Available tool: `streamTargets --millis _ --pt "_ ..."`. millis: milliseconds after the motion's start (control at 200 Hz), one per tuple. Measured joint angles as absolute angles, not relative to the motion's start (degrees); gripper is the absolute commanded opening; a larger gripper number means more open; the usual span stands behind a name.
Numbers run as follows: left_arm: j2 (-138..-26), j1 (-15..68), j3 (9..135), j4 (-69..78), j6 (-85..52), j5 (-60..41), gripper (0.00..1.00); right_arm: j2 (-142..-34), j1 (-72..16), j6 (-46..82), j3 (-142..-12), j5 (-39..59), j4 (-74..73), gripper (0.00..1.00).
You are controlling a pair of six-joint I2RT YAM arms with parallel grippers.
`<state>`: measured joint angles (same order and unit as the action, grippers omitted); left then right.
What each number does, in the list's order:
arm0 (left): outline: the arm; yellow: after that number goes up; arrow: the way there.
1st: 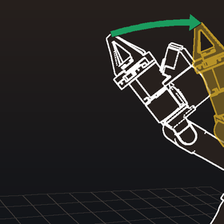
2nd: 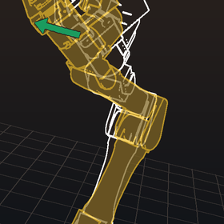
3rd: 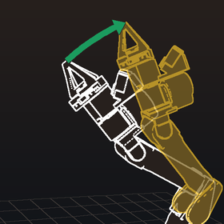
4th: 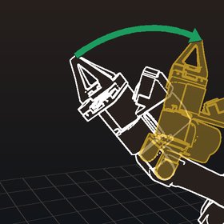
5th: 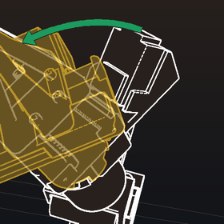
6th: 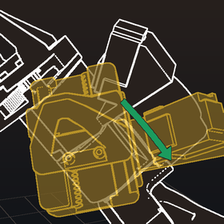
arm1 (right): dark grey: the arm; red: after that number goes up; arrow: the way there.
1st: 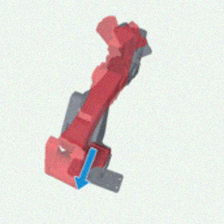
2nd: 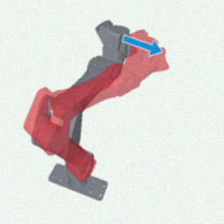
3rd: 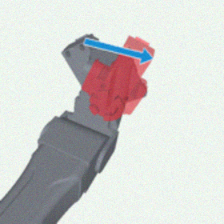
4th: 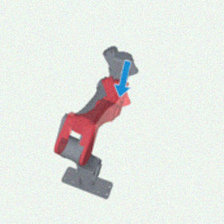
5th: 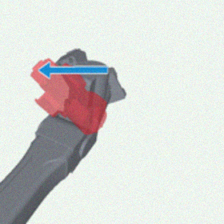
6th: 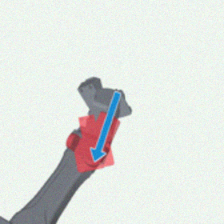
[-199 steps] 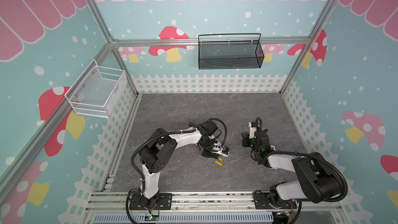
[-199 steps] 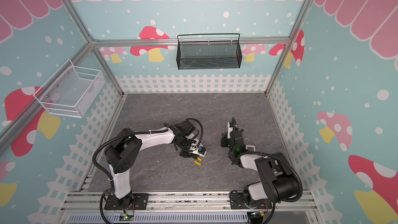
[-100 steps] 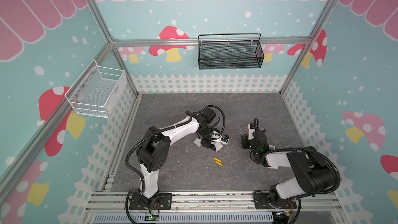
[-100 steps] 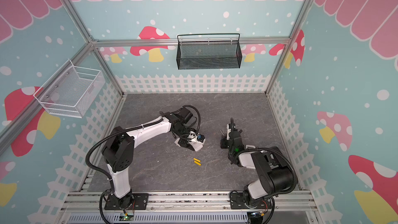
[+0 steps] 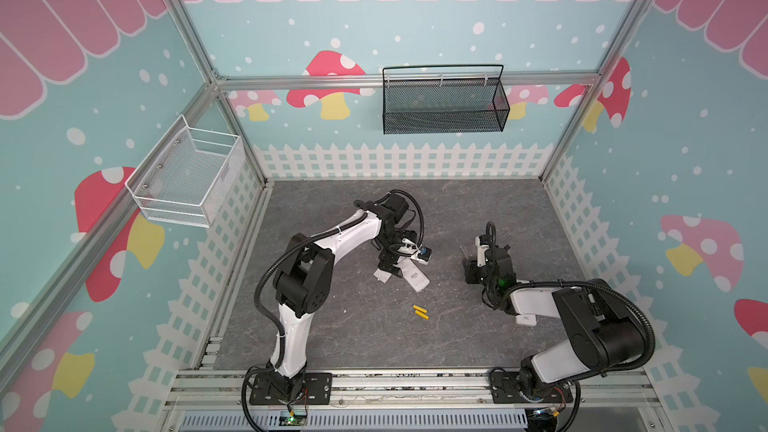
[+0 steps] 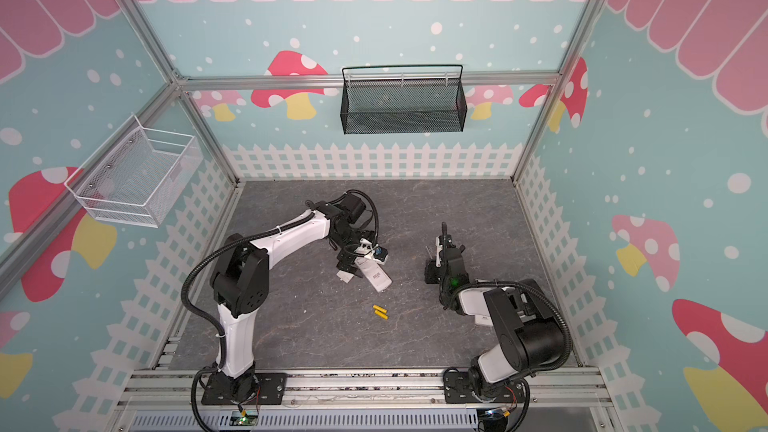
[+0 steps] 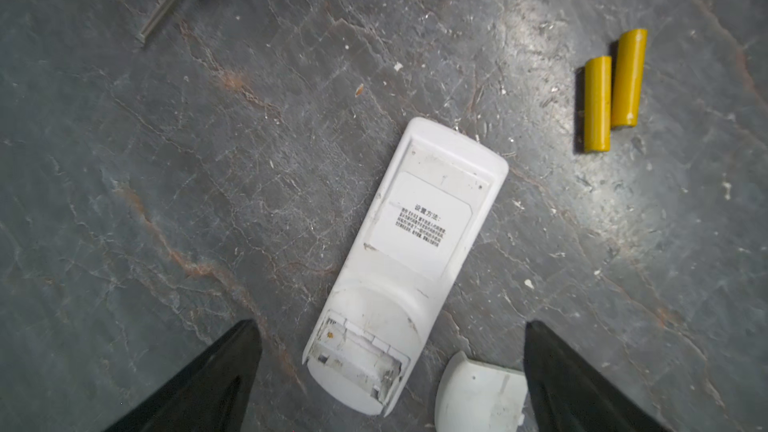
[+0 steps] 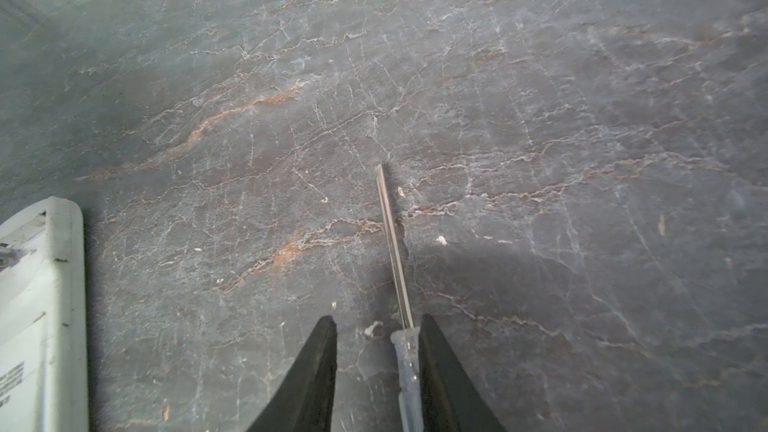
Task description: Unload the batteries from the remote control
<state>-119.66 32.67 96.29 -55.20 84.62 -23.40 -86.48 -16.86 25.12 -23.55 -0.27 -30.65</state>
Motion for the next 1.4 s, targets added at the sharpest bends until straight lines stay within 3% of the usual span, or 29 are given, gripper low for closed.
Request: streamTargets --millis 105,165,240,375,796,981,1121,1401 --pt "-122.76 32.69 98.39 -55.94 87.11 -22.87 0.99 -83.48 -16.84 24.45 -23.68 -0.47 -28.34 0.51" --pt "-124.33 32.73 99.42 -56.38 88.33 -22.44 0.99 -81.14 -16.86 23.64 -24.4 -0.43 -25.96 0.71" --pt "-126.13 32.82 100.55 -56.95 89.65 -22.06 0.99 -77.76 -16.84 23.31 -25.61 -0.97 -23.18 0.9" --pt "-128.31 33.01 102.39 -57.84 91.09 -21.26 0.94 -72.18 -16.01 22.28 -28.67 -3.22 -16.36 0.99" --pt "-130.54 33.45 104.62 -59.51 93.27 -19.62 0.8 -66.94 -6.72 25.58 -36.95 -4.71 10.52 0.99" --pt "-131.52 33.45 105.97 -60.64 93.36 -19.16 0.69 -66.0 -2.15 26.17 -36.93 -3.25 17.39 0.99" --pt "-132.11 33.36 107.11 -61.52 92.92 -19.03 0.54 -65.06 0.75 26.24 -36.95 -2.94 21.17 0.99" --pt "-132.33 30.74 110.52 -59.55 89.47 -18.44 0.5 -66.0 4.16 25.39 -37.63 -4.01 26.87 0.99"
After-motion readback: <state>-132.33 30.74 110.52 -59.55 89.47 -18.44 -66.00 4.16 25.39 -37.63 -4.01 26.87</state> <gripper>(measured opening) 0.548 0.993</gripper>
